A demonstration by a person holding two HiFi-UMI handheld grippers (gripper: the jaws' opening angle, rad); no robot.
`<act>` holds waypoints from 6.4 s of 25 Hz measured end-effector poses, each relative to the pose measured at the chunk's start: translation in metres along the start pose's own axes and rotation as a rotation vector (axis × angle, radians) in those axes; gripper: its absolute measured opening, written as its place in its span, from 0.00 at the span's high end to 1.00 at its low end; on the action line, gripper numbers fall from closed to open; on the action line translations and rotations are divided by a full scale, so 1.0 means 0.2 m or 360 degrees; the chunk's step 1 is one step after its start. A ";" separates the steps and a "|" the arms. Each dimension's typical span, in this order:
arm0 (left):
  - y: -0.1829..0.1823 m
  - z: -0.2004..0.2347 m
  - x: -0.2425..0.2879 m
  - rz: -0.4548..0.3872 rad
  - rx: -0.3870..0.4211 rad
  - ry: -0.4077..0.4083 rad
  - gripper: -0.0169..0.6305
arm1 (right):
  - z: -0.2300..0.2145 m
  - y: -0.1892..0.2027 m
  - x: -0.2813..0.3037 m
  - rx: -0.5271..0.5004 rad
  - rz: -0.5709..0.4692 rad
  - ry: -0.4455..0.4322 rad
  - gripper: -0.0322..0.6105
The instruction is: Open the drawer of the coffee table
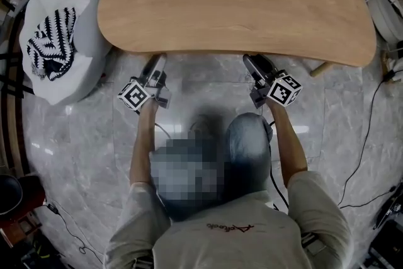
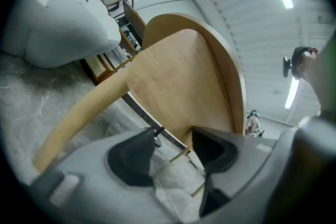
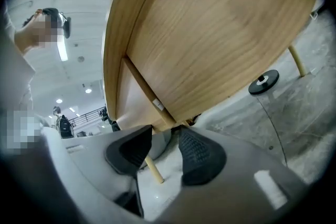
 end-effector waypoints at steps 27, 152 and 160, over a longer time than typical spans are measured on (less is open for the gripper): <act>0.10 -0.15 -0.22 0.0045 0.0075 0.0093 0.73 | 0.14 0.10 -0.21 -0.0021 0.0016 -0.0170 0.80; -2.27 -2.92 0.19 0.0567 0.1093 -0.0280 0.97 | 2.51 -2.79 -0.19 -0.0818 0.0299 0.0663 0.94; -2.51 -2.90 0.40 0.0505 0.1175 -0.0147 0.97 | 2.51 -2.93 0.02 -0.0895 0.0215 0.0684 0.94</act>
Point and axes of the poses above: the fingertips, and each gripper's own axes: x forward along the fingers, z to its left, y out of its underside, the point moved 8 cm from there along -x, backward along the fingers
